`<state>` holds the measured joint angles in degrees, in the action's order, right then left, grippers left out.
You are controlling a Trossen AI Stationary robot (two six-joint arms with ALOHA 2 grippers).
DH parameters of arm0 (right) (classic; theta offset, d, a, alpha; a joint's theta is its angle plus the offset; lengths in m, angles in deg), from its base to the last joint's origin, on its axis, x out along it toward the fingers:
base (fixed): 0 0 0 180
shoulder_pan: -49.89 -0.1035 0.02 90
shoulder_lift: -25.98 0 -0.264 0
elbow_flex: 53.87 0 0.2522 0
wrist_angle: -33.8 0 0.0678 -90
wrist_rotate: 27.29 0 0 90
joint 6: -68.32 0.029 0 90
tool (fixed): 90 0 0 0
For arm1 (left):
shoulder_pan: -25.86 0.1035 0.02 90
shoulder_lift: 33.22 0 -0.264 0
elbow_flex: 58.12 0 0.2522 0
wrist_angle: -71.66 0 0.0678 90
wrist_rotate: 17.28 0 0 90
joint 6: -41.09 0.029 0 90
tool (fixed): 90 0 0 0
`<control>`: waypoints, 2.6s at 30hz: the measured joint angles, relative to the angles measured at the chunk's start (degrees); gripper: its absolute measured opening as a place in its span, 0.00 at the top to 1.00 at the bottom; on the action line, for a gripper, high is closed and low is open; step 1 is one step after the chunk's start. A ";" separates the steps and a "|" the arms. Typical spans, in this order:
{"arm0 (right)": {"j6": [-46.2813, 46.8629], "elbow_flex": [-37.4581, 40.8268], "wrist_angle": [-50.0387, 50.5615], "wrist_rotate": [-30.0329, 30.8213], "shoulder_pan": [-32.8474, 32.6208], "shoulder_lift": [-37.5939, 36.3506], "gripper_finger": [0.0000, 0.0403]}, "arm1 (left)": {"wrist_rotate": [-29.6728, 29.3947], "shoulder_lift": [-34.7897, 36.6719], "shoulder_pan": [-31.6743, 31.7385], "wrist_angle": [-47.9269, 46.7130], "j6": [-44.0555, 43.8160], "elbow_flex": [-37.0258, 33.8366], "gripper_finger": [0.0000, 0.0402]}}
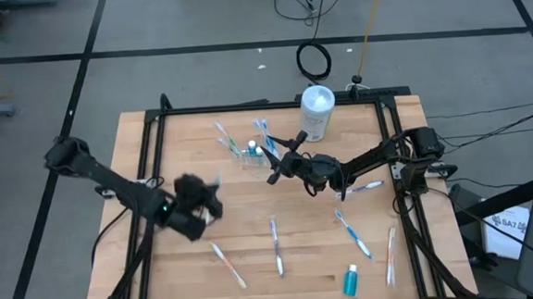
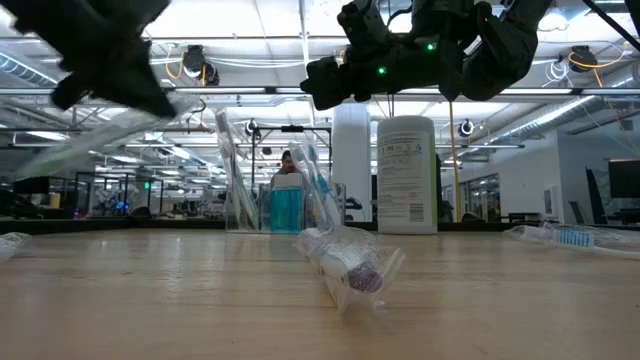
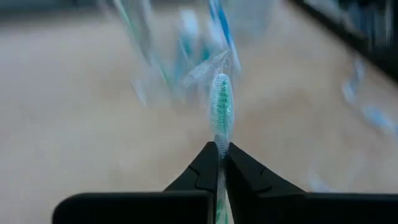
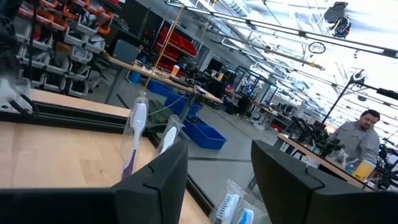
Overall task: Pick & Place toothbrushing station
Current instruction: Put the green toothbrush in the left compartment of the transparent organizer
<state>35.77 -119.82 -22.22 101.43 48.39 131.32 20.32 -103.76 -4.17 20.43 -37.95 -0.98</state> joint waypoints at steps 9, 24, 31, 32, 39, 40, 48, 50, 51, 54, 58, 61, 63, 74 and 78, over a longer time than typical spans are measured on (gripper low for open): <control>0.00 0.00 0.01 -0.02 0.24 0.00 0.58 | -21.38 1.11 12.70 31.86 44.85 0.46 0.96; -0.92 1.87 3.27 0.35 2.35 0.06 0.58 | -9.04 -13.75 29.90 67.72 71.05 0.35 0.99; -6.88 2.97 7.62 3.54 1.73 -0.91 0.58 | -4.25 -15.70 33.98 75.31 77.57 0.32 0.99; -7.84 2.96 8.80 4.11 1.61 -1.40 0.58 | -3.16 -15.72 34.60 75.43 77.55 0.32 0.99; -0.92 2.98 35.25 2.31 -0.21 -12.99 0.58 | 1.89 -15.75 38.64 75.63 77.58 0.32 0.98; 2.23 2.97 40.78 0.65 -0.51 -15.68 0.58 | 2.79 -15.77 39.11 75.69 77.46 0.32 0.99; 26.75 3.61 62.89 -9.07 -1.71 -32.48 0.58 | 6.19 -15.72 40.52 73.10 75.52 0.32 0.98; 29.33 5.58 61.78 -9.19 -1.63 -34.60 0.58 | 6.12 -15.75 40.50 71.51 74.64 0.32 0.99; 29.65 6.89 60.59 -9.25 -1.60 -35.52 0.58 | 5.98 -16.13 40.43 71.34 74.12 0.32 0.99; 28.86 11.32 55.57 -9.44 -1.62 -37.55 0.58 | 3.61 -17.87 40.07 71.91 73.47 0.31 0.97; 25.24 16.58 45.55 -9.46 -1.60 -38.71 0.58 | 2.65 -22.04 39.64 77.81 72.70 0.32 0.98; 21.53 18.99 37.21 -10.13 -1.57 -38.77 0.58 | 2.70 -26.66 39.30 82.89 72.95 0.32 0.99; 19.70 19.76 34.13 -12.02 -1.57 -38.71 0.58 | 1.75 -28.86 39.06 84.56 72.89 0.24 0.97; 19.82 19.89 34.70 -13.52 -1.57 -38.71 0.58 | -9.60 -31.80 34.94 84.70 72.64 0.26 0.95; 19.85 19.89 34.70 -13.51 -1.60 -38.71 0.58 | -15.21 -31.79 34.28 83.79 72.76 0.26 0.93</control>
<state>55.61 -99.93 12.48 87.92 46.80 92.61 5.11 -135.54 30.12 104.22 34.81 -0.72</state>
